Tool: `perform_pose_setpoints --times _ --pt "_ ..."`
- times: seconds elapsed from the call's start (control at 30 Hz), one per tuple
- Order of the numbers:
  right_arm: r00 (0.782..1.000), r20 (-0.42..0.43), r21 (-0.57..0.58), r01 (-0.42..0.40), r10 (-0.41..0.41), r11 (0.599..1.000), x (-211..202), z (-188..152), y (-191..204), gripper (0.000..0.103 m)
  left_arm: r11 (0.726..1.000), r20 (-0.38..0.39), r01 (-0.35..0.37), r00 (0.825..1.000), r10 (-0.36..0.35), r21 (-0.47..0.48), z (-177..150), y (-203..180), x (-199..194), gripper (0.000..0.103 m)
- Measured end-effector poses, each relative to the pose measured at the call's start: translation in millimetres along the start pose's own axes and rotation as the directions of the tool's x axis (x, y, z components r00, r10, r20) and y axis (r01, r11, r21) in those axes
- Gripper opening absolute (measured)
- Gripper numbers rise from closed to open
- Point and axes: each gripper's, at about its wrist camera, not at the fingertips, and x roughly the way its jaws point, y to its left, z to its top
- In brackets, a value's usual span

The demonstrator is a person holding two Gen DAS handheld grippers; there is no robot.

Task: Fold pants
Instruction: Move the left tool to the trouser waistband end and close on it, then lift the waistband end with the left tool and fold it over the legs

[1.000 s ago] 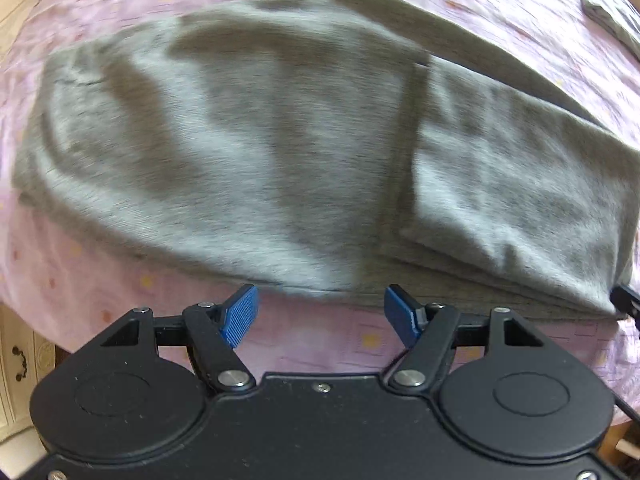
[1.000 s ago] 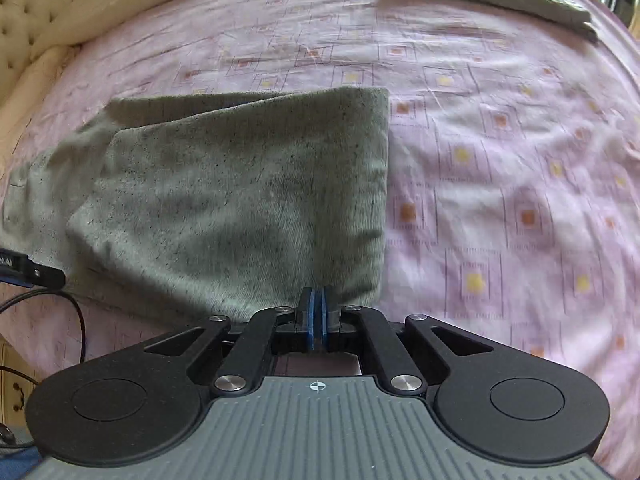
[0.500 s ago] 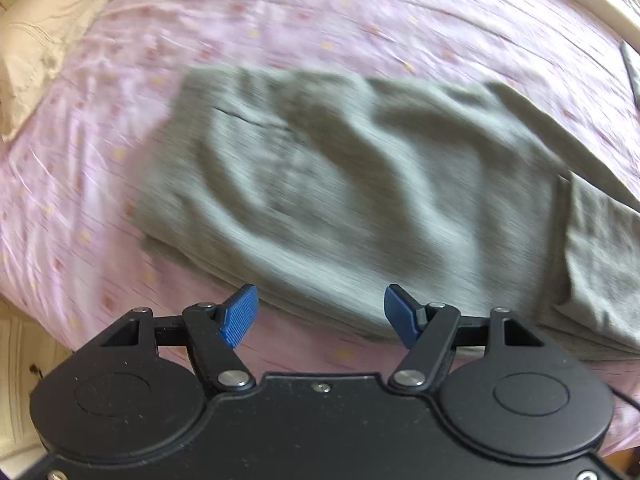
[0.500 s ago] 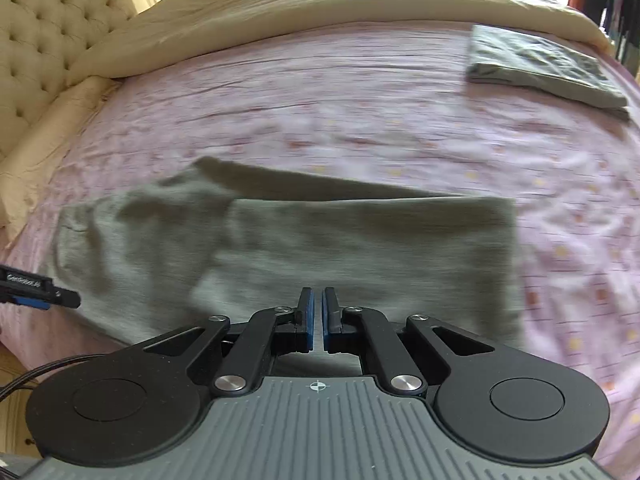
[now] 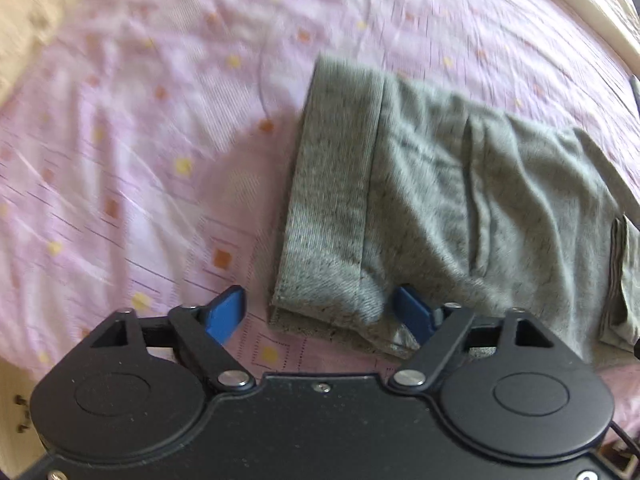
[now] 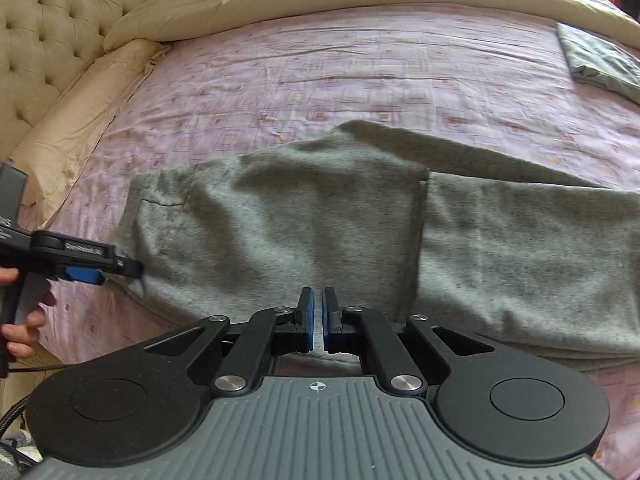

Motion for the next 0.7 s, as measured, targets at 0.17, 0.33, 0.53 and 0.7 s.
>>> perform_pose_setpoints --times 0.17,0.33,0.53,0.7 --pt "0.999 -0.013 0.0 0.03 -0.03 1.0 2 -2 14 0.006 1.0 0.04 0.006 0.999 -0.007 0.01 -2 -6 12 0.103" --pt "0.998 -0.02 0.05 0.053 -0.052 0.997 5 -4 13 0.006 0.999 0.068 -0.03 0.997 0.027 0.045 -1 -18 16 0.103" --pt "0.995 0.006 0.134 0.096 -0.097 0.986 22 11 -8 0.006 0.997 0.066 0.068 0.995 -0.071 0.043 15 -26 8 0.061" --pt "0.988 0.035 0.182 0.145 -0.153 0.973 47 41 -31 0.006 0.994 0.054 0.084 0.995 -0.088 0.077 26 -31 0 0.044"
